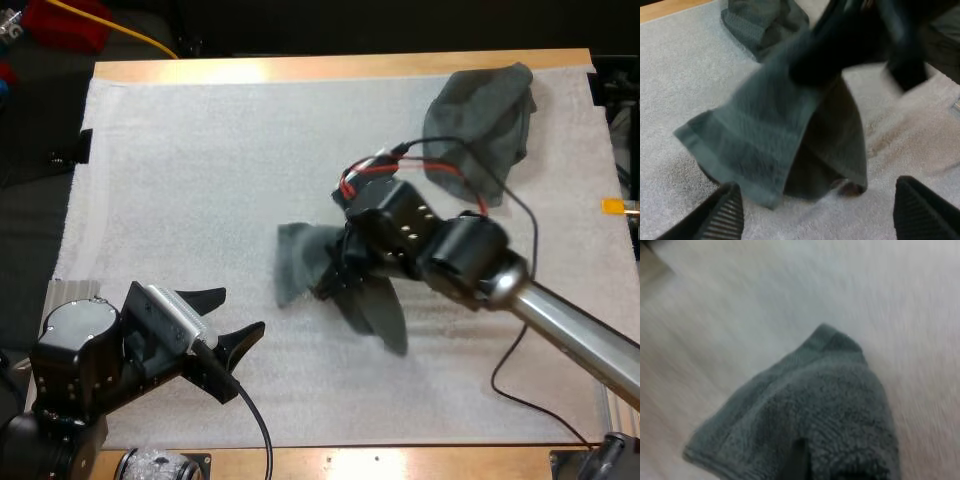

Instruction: Pick towel from pile, fold and stack

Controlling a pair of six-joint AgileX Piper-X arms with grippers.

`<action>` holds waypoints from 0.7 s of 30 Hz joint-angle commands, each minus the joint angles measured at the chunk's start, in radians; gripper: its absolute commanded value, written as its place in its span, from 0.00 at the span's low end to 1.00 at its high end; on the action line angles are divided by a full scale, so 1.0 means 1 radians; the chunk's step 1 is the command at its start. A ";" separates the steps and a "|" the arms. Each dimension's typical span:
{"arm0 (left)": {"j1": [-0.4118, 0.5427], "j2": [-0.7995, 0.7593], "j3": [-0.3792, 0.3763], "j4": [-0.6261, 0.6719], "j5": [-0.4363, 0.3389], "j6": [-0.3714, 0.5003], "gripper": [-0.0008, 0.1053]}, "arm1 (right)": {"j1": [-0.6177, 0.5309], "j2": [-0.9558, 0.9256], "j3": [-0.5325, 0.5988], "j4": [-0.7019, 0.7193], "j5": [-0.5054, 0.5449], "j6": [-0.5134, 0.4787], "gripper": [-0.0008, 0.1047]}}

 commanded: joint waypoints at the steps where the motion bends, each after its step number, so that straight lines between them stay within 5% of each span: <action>1: -0.005 0.000 -0.005 -0.003 0.010 -0.005 0.59 | -0.001 0.013 0.012 0.015 0.015 -0.012 0.03; 8: -0.005 0.000 -0.005 -0.003 0.010 -0.005 0.59 | -0.001 0.077 0.099 0.015 0.042 -0.035 0.03; 15: -0.005 0.000 -0.005 -0.003 0.010 -0.005 0.59 | -0.018 0.121 0.151 0.013 0.253 -0.035 0.12; 21: -0.005 0.000 -0.005 -0.003 0.010 -0.005 0.59 | -0.092 0.121 0.151 -0.056 0.268 -0.024 0.14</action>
